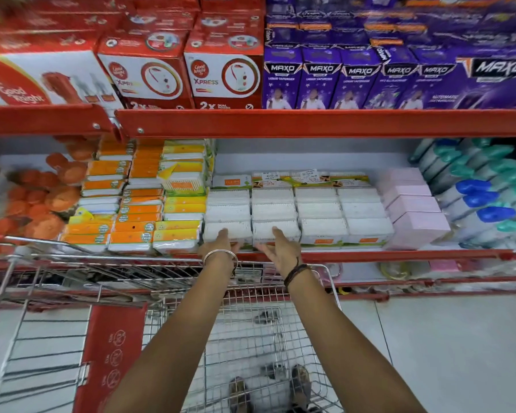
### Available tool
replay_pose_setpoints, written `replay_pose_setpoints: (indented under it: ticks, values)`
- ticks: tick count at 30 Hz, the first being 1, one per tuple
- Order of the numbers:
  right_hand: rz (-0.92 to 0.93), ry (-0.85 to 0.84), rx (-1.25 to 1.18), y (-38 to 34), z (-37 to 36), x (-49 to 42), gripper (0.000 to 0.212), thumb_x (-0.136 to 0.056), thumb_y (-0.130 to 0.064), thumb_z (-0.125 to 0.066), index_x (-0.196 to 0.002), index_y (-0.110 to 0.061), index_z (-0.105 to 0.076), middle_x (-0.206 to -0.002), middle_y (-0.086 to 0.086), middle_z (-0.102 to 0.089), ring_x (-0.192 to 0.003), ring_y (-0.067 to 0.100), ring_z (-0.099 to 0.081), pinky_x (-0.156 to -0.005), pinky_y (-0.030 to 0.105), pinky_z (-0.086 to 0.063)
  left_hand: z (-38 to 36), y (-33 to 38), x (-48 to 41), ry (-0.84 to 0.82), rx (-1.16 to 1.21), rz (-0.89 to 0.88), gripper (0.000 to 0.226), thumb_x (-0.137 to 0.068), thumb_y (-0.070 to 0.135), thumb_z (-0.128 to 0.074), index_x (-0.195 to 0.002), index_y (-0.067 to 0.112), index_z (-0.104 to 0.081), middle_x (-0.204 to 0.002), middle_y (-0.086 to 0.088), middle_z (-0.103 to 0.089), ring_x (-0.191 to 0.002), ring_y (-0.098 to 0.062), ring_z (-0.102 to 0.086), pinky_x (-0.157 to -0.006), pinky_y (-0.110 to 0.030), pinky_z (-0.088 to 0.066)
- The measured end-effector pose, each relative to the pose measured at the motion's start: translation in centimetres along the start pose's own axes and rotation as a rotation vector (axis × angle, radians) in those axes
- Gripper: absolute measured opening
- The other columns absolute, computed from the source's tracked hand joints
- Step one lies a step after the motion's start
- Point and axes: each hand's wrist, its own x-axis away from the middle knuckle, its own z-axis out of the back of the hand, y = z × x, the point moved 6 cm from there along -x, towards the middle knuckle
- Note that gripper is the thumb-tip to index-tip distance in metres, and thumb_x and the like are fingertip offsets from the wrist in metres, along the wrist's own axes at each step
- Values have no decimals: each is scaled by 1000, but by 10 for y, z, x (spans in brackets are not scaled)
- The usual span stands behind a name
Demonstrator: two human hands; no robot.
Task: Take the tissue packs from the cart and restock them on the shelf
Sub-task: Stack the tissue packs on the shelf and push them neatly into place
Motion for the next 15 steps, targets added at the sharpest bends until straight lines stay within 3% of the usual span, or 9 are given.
replay_pose_setpoints:
  ticks: [4, 9, 11, 15]
  values:
    - [-11, 1, -16, 4, 4, -7, 78, -82, -27, -71, -139, -2, -24, -137, 27, -48, -59, 19, -73, -39, 17, -52, -2, 2, 6, -19, -15, 14, 54, -88, 10, -61, -133, -2, -31, -144, -18, -38, -84, -33, -63, -51, -33, -59]
    - [6, 15, 14, -4, 4, -8, 80, -81, -23, -72, -140, -2, -22, -135, 31, -47, -50, 21, -71, -35, 17, -50, -1, 3, 6, 17, -46, 12, 60, -88, 16, -61, -135, 1, -27, -140, -20, -41, -85, -34, -69, -38, -24, -54]
    - [8, 18, 24, -5, 3, -6, 82, -82, -23, -72, -141, -4, -19, -133, 32, -49, -51, 20, -71, -34, 17, -50, -1, 3, 5, 24, -53, 7, 62, -88, 15, -60, -136, 2, -23, -136, -21, -45, -83, -32, -69, -45, -25, -55]
    - [7, 5, 42, -6, 3, -4, 82, -83, -27, -70, -143, -7, -17, -132, 33, -50, -60, 19, -72, -37, 17, -52, -2, 3, 8, 7, -24, -6, 61, -88, 14, -61, -135, 4, -23, -136, -23, -46, -83, -34, -70, -42, -24, -55]
